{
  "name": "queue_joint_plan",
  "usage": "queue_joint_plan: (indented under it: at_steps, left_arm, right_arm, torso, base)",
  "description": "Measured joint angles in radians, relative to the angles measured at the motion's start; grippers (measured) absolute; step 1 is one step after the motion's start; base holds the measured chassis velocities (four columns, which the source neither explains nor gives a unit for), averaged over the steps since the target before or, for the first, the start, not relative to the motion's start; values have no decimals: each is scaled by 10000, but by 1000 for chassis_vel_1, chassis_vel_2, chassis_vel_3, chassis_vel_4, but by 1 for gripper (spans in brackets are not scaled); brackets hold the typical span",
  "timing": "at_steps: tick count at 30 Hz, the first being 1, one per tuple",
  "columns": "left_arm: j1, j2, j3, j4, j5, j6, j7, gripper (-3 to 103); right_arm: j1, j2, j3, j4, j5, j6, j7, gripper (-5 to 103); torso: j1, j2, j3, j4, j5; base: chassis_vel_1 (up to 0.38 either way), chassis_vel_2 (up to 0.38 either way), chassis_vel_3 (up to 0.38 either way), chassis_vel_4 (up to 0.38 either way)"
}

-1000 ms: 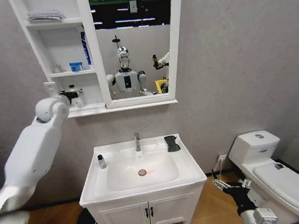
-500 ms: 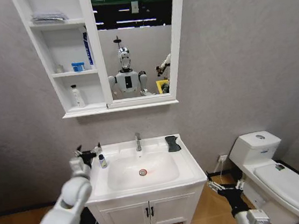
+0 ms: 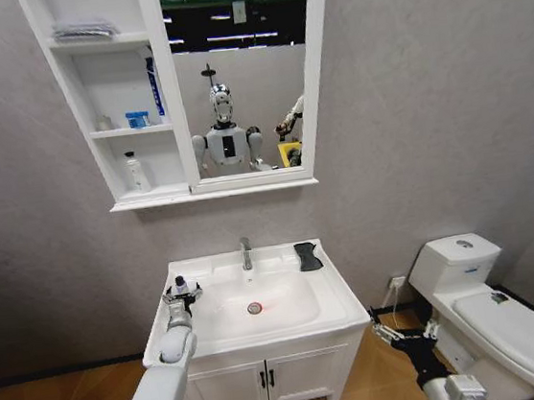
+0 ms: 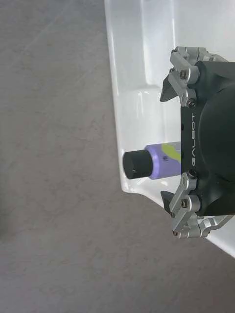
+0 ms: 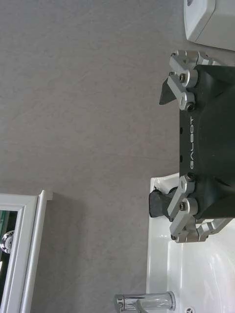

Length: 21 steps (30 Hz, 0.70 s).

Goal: Move facial cleanser and shampoo from washbasin to cabinet, then wipe washbasin with towel.

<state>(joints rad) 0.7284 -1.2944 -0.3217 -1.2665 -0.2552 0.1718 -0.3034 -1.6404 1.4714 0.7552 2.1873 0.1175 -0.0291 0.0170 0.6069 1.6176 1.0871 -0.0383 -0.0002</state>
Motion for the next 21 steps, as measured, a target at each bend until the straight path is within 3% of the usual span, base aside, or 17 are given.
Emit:
queue_joint_plan:
  at_steps: [19,21]
  left_arm:
    - [-1414,-628,-240,1875,209,154,-108,103]
    - [-1661,-769,-261,2231,210,120,-186,94]
  right_arm:
    - [-145,-17,48,-753,175,482,-13,100]
    - [-126,-29,49,-833,235,480,-67,100]
  torso:
    - [-1,0,0,0,2]
    - [0,0,0,-1,1]
  base:
    - [0,0,0,0]
    - [0,0,0,0]
